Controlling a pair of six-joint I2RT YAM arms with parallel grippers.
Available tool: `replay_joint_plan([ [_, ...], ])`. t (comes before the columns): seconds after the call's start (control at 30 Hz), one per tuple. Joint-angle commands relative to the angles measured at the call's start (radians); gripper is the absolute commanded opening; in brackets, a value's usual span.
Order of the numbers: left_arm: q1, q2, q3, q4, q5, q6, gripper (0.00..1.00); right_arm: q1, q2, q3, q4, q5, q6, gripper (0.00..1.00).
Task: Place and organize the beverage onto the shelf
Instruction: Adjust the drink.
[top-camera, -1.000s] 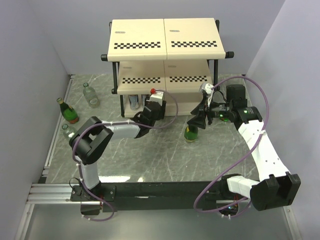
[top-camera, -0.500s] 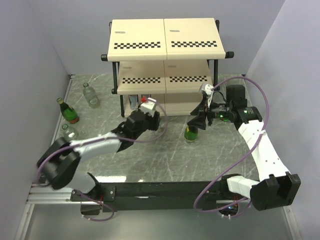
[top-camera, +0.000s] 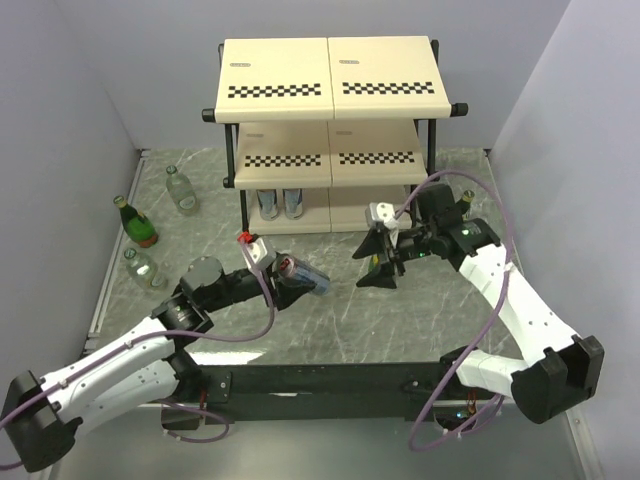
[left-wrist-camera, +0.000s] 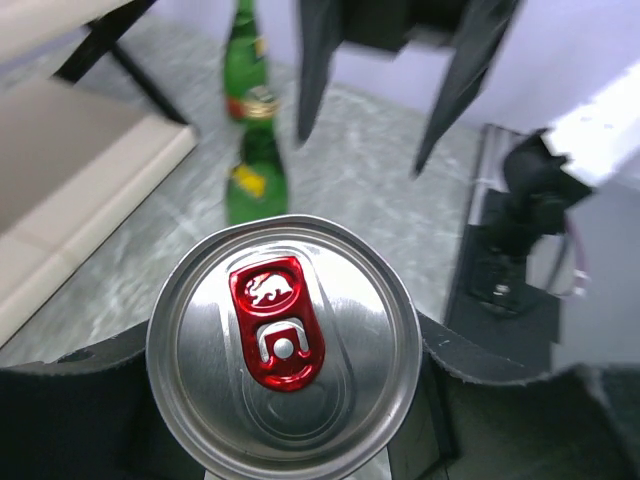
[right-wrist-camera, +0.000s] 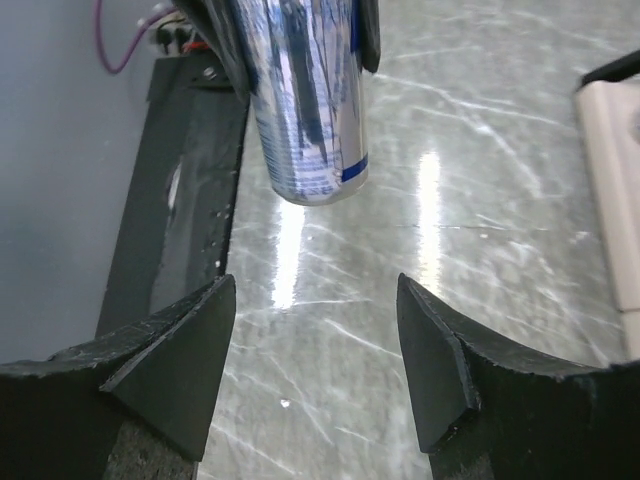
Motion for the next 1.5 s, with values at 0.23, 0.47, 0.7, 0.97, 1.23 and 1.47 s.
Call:
replay_joint_plan([
  [0.23, 0.0, 0.043, 0.05, 0.147, 0.186, -0.045, 0.0, 0.127, 0.008, -0.036, 0.12, -0.002, 0.054, 0.73],
  [0.47, 0.0, 0.105, 0.073, 0.232, 0.197, -0.068, 0.0, 0.172, 0.049, -0.048, 0.177, 0.034, 0.117, 0.73],
  [0.7, 0.0, 0.135, 0.095, 0.275, 0.221, -0.091, 0.01, 0.212, 0.082, -0.054, 0.23, 0.094, 0.183, 0.74],
  [0.97, 0.0, 0.135, 0.086, 0.314, 0.186, -0.092, 0.01, 0.227, 0.12, -0.034, 0.209, 0.068, 0.206, 0.71],
  [1.23, 0.0, 0.139, 0.073, 0.387, 0.145, -0.106, 0.01, 0.25, 0.169, 0.009, 0.151, 0.016, 0.192, 0.44],
  [1.47, 0.002, 0.161, 0.052, 0.513, 0.116, -0.152, 0.01, 0.256, 0.167, 0.009, 0.158, -0.032, 0.21, 0.33],
])
